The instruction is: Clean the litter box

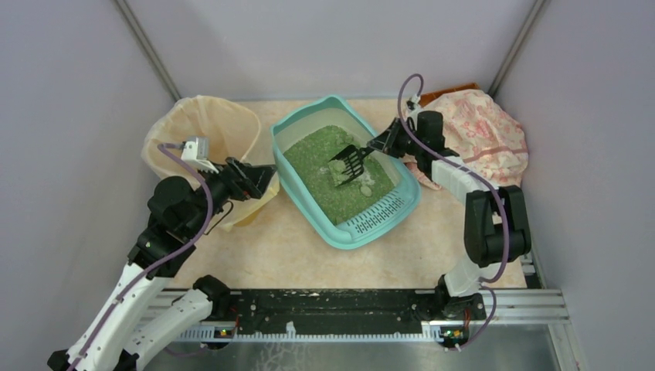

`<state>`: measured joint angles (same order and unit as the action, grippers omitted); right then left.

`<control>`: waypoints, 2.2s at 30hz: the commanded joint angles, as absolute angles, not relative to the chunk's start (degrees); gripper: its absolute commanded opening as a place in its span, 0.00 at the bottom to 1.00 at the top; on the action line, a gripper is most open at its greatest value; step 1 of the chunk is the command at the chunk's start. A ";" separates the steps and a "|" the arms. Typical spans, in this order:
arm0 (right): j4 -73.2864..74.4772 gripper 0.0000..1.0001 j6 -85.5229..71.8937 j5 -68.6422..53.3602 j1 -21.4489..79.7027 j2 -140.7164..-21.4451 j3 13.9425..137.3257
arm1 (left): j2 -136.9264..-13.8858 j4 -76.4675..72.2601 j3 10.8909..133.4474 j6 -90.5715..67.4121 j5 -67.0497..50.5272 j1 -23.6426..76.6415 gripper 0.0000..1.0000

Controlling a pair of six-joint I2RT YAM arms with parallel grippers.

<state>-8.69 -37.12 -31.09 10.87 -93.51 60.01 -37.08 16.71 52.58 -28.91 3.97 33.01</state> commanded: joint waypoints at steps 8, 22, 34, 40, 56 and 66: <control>-24.55 0.00 -46.84 -38.90 7.56 -90.64 55.37 | -37.85 14.74 52.11 -30.38 2.14 33.13 0.98; -32.80 0.00 -54.78 -45.77 4.46 -93.47 55.27 | -36.96 14.58 51.92 -31.05 1.99 33.11 0.98; -33.14 0.00 -55.80 -46.61 3.37 -94.54 55.53 | -36.57 14.90 51.97 -31.12 2.05 33.09 0.98; -37.62 0.00 -57.72 -42.87 6.60 -95.60 53.07 | -36.90 14.95 52.50 -31.81 1.39 33.14 0.98; -43.84 0.00 -63.32 -43.32 4.28 -95.30 51.43 | -35.53 14.66 51.60 -31.11 2.72 33.18 0.98; -36.53 0.00 -64.32 -42.84 5.18 -92.75 57.84 | -36.17 18.00 57.46 -26.34 8.06 33.13 0.98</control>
<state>-36.62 -63.29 -42.68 4.10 -97.45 51.81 -36.03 17.06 52.23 -30.09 3.95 33.01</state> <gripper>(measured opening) 0.164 0.980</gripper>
